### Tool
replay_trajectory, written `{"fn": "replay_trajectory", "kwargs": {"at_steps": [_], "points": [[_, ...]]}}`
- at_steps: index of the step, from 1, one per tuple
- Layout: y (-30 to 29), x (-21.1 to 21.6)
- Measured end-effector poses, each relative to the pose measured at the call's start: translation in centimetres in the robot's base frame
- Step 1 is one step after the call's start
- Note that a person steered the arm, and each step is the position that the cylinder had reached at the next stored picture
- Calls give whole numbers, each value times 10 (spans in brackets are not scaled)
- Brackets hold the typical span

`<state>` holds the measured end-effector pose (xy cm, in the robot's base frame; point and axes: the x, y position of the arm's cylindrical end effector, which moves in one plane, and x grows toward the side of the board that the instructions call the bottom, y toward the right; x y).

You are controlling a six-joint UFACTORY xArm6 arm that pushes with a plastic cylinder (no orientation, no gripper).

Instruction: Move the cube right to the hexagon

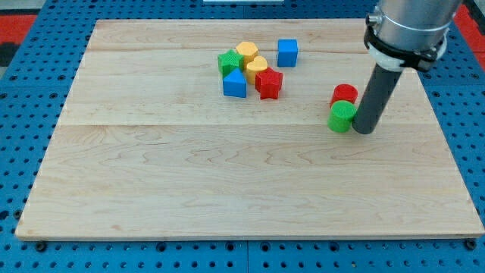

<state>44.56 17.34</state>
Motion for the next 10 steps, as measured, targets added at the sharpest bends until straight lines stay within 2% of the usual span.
{"fn": "replay_trajectory", "kwargs": {"at_steps": [2,4,6,10], "points": [[-2,-35],[-9,-40],[-13,-66],[-55,-99]]}}
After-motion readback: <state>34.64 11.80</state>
